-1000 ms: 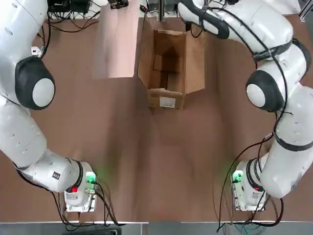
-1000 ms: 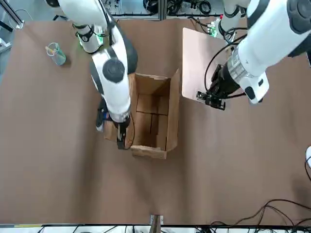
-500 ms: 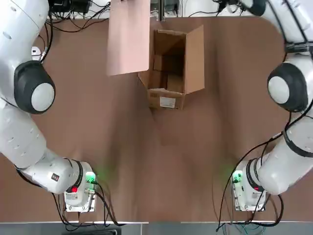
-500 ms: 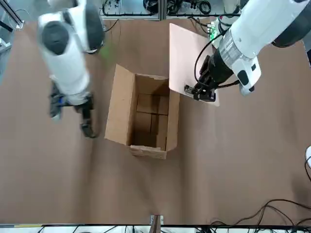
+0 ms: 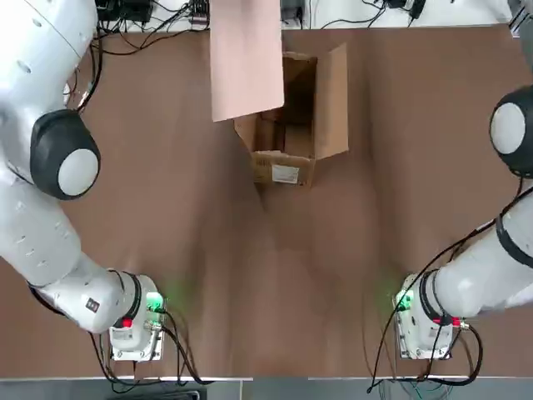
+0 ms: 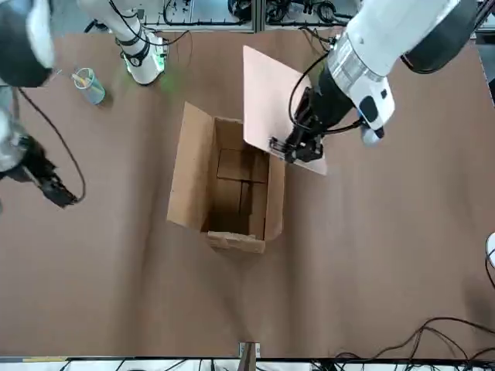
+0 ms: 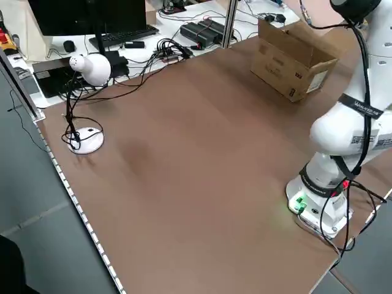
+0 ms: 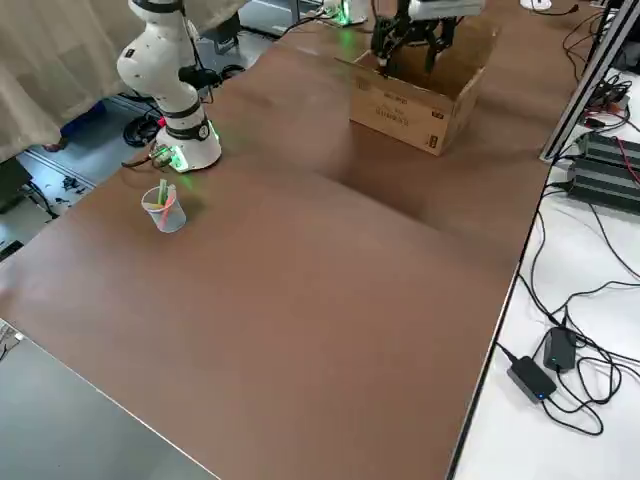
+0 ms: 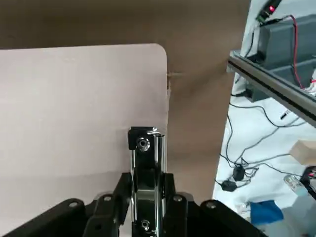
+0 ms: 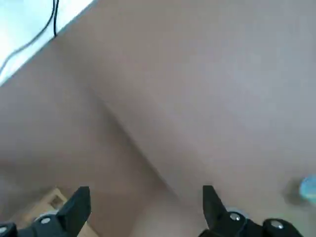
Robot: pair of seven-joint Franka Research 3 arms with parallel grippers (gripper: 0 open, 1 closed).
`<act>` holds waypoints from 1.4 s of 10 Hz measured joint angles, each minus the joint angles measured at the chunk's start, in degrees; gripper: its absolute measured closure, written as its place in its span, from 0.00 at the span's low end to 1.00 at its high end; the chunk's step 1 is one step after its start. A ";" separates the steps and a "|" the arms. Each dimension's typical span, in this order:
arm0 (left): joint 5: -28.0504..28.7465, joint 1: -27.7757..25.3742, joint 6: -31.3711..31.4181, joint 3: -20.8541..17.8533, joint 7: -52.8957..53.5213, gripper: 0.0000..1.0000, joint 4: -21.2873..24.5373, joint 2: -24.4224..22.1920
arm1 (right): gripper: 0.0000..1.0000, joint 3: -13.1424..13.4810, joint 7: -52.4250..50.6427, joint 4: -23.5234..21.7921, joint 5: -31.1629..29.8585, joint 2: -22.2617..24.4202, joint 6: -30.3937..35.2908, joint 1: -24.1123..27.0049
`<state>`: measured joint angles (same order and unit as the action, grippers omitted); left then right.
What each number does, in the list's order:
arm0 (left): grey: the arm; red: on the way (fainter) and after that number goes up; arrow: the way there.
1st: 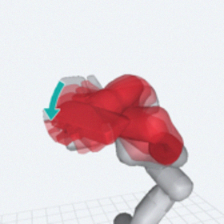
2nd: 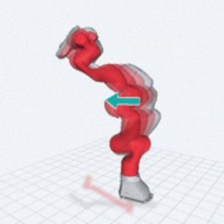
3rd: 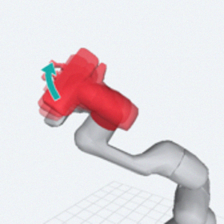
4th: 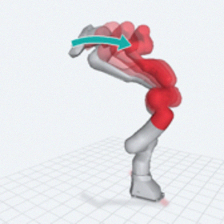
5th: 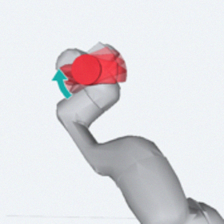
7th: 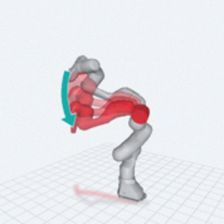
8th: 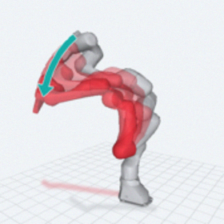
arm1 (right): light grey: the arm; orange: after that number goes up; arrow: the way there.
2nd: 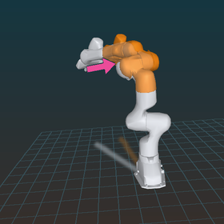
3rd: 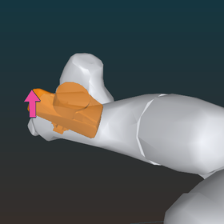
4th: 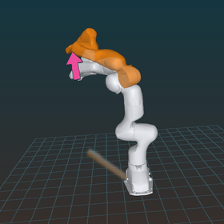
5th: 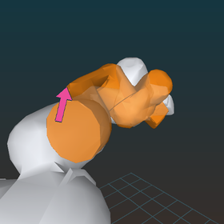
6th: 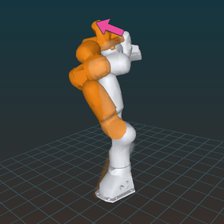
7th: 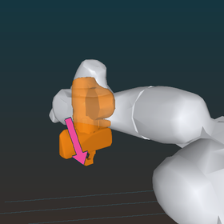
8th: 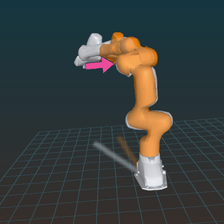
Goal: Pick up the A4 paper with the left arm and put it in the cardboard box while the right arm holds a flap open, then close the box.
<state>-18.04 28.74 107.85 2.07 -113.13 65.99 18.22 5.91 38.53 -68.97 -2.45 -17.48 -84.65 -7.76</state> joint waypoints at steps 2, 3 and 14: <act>0.00 2.00 4.04 0.01 -1.11 0.68 0.06 1.21 | 0.00 0.00 -15.34 -0.13 0.56 0.06 1.42 3.22; 0.00 2.56 6.27 0.00 -1.90 0.68 0.08 1.81 | 0.00 -0.01 -21.88 -0.24 0.91 0.06 2.97 4.32; 0.00 5.69 19.63 -1.28 0.05 0.68 0.18 9.85 | 0.00 -0.47 -33.20 -0.78 1.13 0.08 5.12 6.38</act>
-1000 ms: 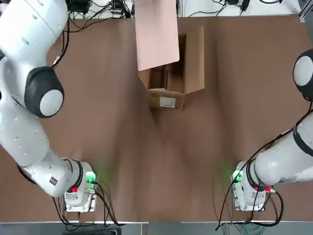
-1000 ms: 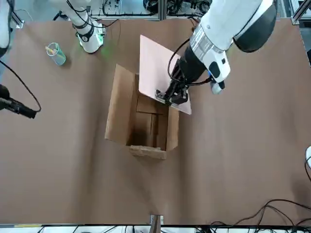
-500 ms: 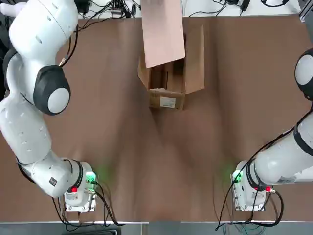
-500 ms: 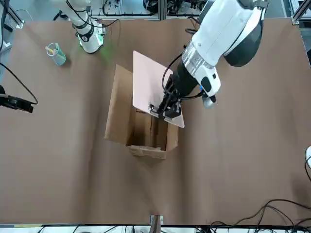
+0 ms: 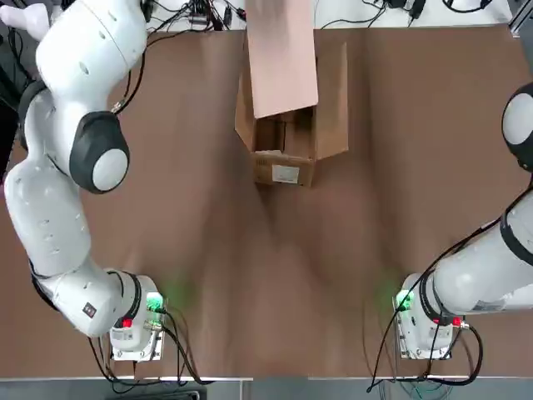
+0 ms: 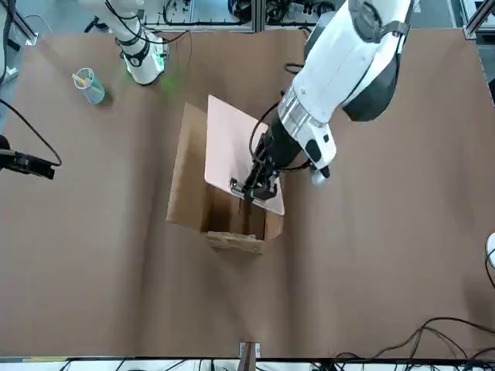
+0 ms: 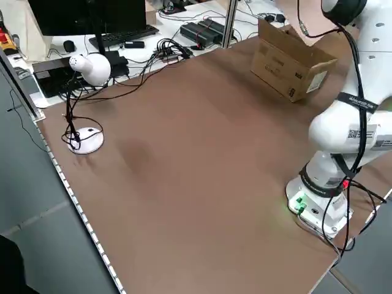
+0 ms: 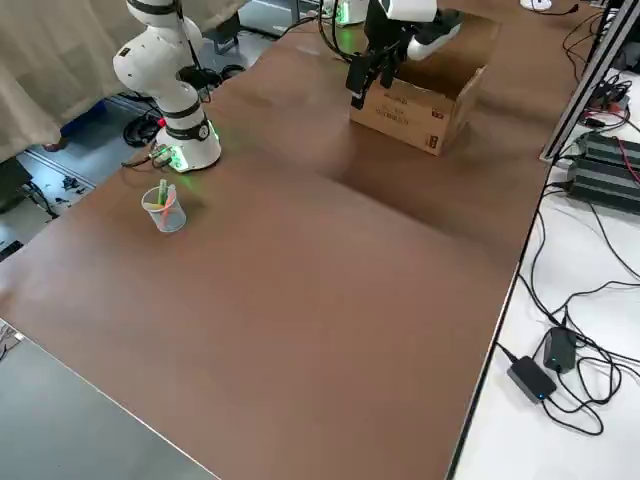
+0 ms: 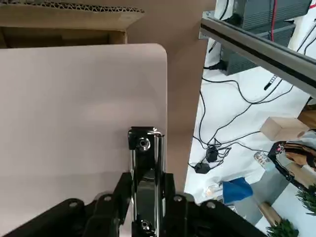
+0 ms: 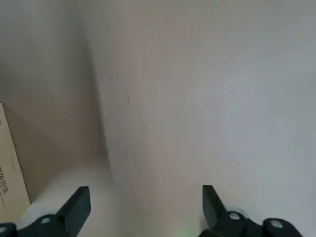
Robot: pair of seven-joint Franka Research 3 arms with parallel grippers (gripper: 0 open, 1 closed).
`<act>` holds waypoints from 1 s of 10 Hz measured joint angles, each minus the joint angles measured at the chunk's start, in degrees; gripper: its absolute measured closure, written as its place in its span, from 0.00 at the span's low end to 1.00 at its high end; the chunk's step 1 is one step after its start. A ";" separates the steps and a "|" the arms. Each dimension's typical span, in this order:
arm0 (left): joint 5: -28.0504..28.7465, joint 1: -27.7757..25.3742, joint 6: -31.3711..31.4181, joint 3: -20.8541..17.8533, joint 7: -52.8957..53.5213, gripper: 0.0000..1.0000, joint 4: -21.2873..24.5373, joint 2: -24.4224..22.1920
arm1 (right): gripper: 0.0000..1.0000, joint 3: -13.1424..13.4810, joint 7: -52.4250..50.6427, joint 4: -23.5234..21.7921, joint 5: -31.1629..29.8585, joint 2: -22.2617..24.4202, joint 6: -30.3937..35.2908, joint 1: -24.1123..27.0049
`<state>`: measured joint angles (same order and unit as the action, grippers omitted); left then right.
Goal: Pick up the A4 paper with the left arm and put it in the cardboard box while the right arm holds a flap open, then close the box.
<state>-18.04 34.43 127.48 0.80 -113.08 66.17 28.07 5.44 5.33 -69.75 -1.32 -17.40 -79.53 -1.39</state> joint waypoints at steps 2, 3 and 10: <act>0.06 2.63 1.27 -2.95 0.66 0.68 0.03 2.33 | 0.00 -0.06 0.00 -0.04 0.00 0.00 0.01 -0.01; 0.07 4.24 1.88 -4.83 0.67 0.68 0.01 3.37 | 0.00 -0.07 0.00 -0.07 0.00 0.00 0.01 -0.01; 1.31 9.51 2.87 -9.91 0.68 0.68 0.01 7.55 | 0.00 -0.12 0.00 -0.19 0.01 0.00 0.02 -0.02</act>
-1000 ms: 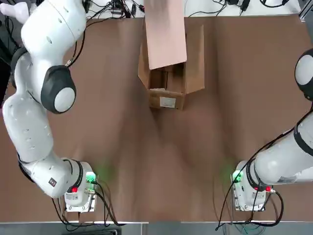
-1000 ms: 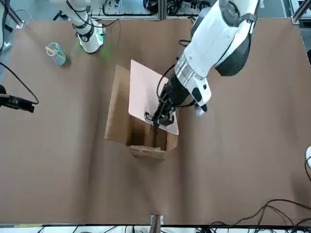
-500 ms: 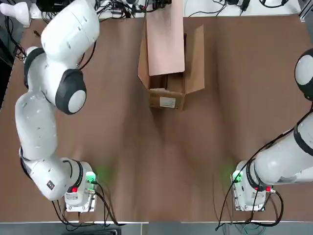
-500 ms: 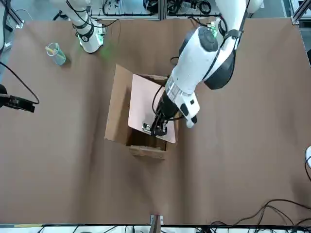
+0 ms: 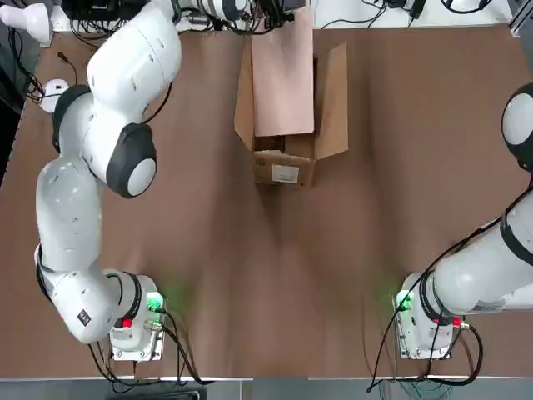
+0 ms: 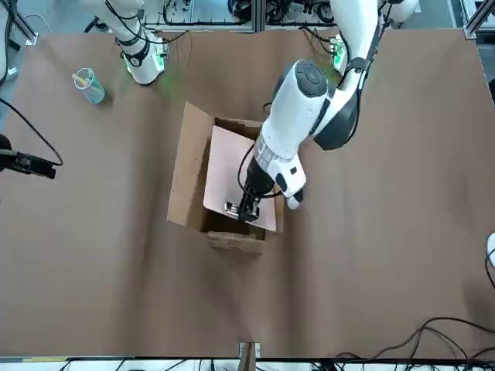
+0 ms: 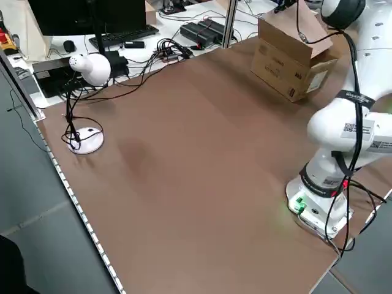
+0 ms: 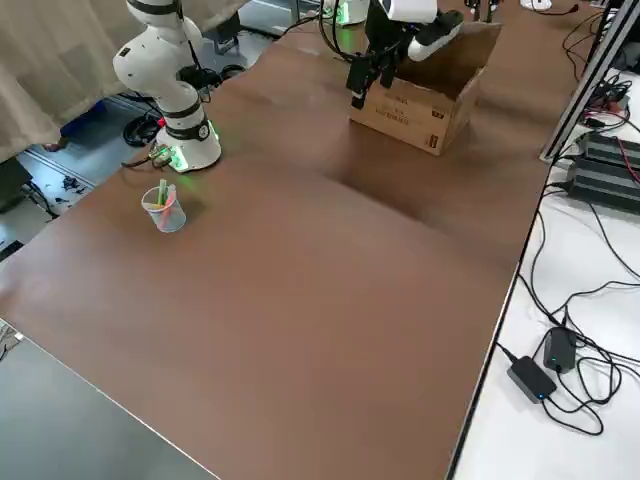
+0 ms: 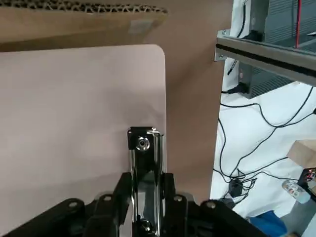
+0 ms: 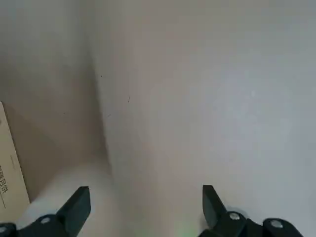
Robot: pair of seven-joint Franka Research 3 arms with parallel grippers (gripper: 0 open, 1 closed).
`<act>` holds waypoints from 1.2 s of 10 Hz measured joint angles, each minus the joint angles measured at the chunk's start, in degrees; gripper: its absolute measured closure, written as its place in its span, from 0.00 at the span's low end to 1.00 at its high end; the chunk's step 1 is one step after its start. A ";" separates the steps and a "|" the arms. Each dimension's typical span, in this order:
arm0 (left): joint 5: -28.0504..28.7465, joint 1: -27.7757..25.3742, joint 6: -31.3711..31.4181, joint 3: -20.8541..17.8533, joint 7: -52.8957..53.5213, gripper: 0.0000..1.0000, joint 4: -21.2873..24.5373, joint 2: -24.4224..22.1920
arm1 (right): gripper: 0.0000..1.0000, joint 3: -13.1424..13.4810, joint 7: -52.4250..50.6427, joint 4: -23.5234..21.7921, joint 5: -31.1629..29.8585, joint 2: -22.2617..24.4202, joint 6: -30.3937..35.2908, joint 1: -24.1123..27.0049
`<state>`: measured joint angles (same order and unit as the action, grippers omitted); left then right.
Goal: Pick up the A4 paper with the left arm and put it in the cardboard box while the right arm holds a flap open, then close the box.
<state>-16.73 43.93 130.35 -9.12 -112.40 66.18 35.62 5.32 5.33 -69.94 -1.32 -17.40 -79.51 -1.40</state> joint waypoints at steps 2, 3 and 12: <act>0.54 0.27 -0.03 -0.07 0.00 0.68 0.02 0.73 | 0.00 -0.01 0.00 -0.01 0.00 0.00 0.00 0.00; 1.25 0.63 -0.09 -0.07 -0.02 0.68 0.02 1.12 | 0.00 -0.01 0.00 -0.01 0.00 0.00 0.00 0.00; 3.10 3.05 -1.42 -0.09 -0.14 0.68 0.16 4.20 | 0.00 -0.03 0.00 -0.05 0.00 0.00 0.00 0.00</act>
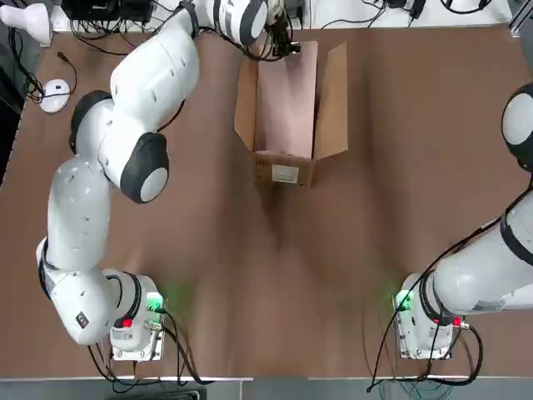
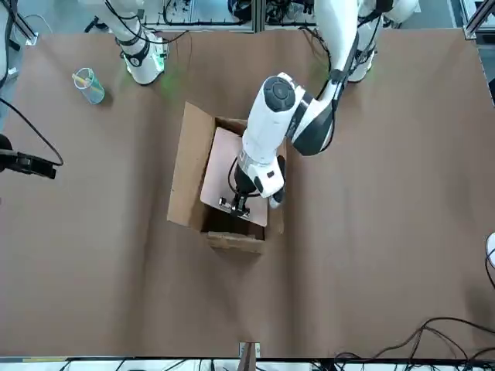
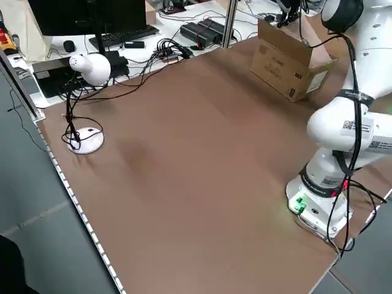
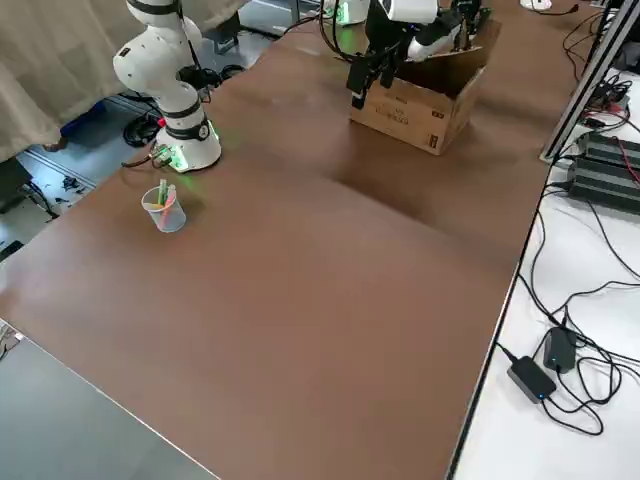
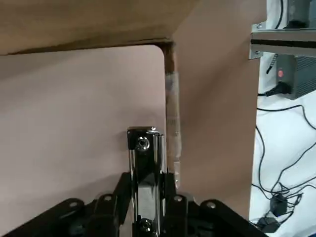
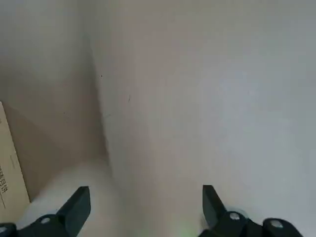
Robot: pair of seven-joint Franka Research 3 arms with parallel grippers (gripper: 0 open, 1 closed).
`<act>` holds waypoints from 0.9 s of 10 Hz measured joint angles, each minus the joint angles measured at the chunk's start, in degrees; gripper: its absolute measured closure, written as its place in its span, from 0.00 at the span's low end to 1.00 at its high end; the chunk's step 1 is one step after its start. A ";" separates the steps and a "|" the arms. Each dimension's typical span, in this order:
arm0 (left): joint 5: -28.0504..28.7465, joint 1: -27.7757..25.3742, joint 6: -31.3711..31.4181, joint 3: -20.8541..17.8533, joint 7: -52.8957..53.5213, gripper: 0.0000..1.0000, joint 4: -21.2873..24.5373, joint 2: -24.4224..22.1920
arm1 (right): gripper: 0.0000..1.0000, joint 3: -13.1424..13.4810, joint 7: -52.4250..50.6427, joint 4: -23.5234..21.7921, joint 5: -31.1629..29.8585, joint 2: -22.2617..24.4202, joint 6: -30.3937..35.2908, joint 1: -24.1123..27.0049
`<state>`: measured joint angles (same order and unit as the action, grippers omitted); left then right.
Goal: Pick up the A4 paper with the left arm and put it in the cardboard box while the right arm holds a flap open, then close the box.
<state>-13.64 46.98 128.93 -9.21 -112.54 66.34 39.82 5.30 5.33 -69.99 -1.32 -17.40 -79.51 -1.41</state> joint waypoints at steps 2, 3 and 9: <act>0.00 0.28 -0.42 0.00 0.00 0.68 0.08 0.35 | 0.00 0.00 0.00 0.00 0.00 0.00 0.00 0.00; 0.00 0.39 -0.55 0.01 0.00 0.68 0.11 0.46 | 0.00 0.00 0.00 0.00 0.00 0.00 0.00 0.00; 0.00 0.77 -0.64 0.03 -0.02 0.68 0.49 1.33 | 0.00 0.00 0.21 -0.02 0.00 0.00 0.00 0.00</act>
<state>-13.63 47.75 128.29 -9.18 -112.55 66.83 41.15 5.30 5.54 -70.01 -1.32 -17.40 -79.51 -1.40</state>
